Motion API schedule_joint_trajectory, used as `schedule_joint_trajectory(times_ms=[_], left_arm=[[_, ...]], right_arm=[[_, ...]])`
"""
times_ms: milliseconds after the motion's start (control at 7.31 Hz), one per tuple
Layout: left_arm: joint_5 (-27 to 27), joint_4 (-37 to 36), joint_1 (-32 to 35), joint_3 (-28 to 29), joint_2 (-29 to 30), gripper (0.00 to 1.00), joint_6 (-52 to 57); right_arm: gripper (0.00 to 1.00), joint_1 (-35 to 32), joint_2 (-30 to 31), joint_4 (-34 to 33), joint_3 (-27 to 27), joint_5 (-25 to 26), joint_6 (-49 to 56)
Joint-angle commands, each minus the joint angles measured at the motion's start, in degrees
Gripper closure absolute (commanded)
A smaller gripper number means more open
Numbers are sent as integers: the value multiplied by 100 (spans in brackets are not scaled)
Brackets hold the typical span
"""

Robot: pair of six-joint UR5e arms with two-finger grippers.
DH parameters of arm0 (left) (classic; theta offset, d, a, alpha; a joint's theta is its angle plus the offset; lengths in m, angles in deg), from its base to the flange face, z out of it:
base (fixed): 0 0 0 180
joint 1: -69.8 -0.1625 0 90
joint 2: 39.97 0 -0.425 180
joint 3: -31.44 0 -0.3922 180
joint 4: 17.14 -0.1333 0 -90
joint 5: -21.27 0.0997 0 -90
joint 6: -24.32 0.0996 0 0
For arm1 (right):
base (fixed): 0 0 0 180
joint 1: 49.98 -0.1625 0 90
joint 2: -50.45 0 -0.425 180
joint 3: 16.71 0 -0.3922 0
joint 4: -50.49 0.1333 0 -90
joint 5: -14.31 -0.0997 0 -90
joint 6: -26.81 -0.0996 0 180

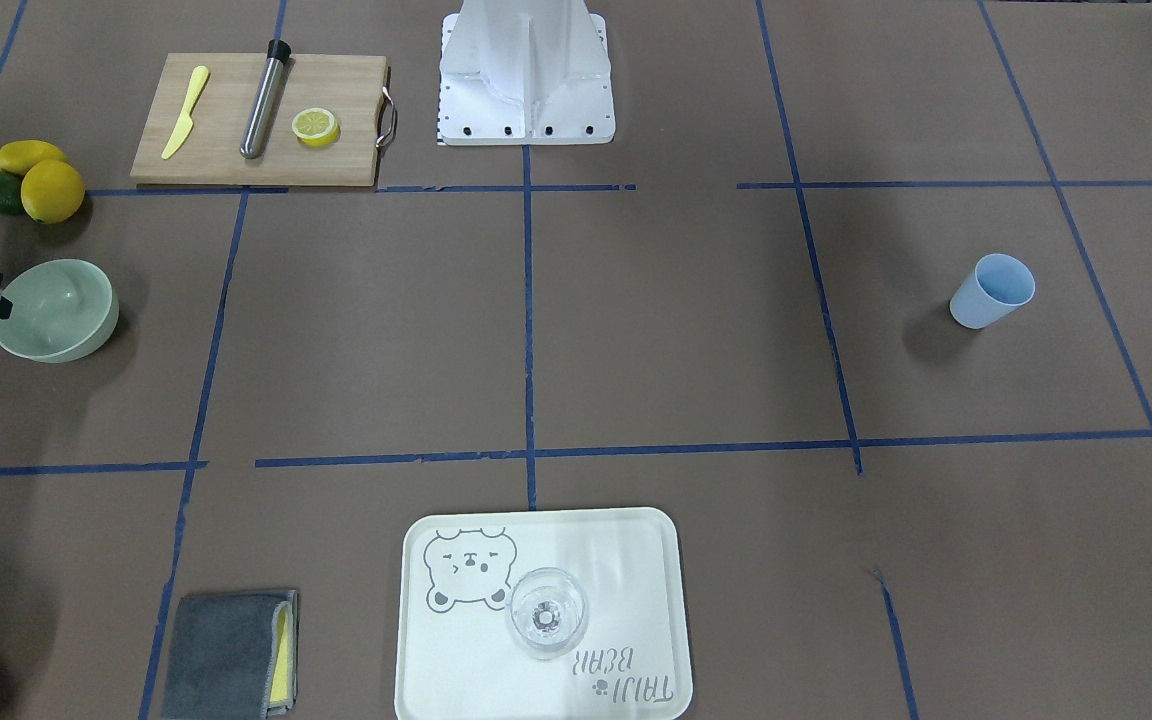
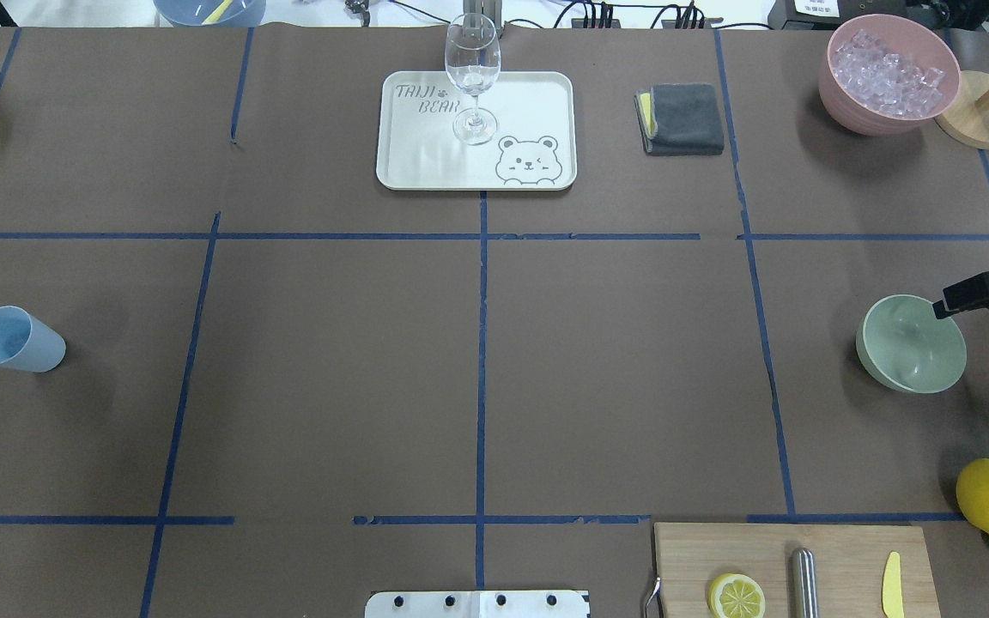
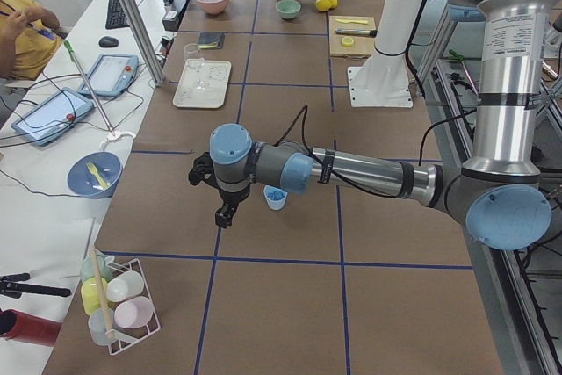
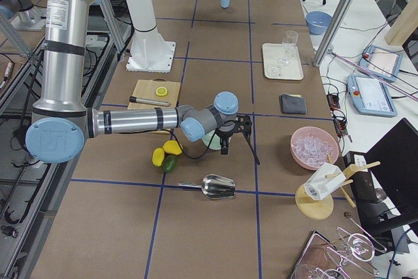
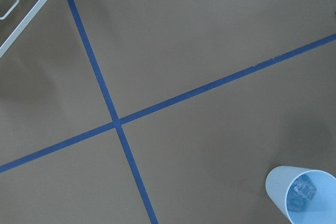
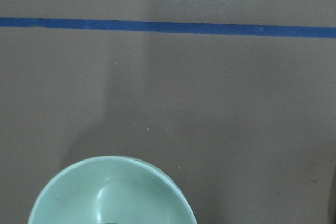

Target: Pour ice into bowl

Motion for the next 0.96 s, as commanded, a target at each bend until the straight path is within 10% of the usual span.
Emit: schedule_joint_trajectory(times_ms=[0,411,821], left_arm=[[0,52,0,-3,6,0,-3],[9,184,0,5,6,0,-12],[-9,368,0,14,6,0,6]], right_arm=[[19,384,31,940,-440,230,-692],[100,447,84,949,-475,222,-649],[100,429,92,871,-134,72,-702]])
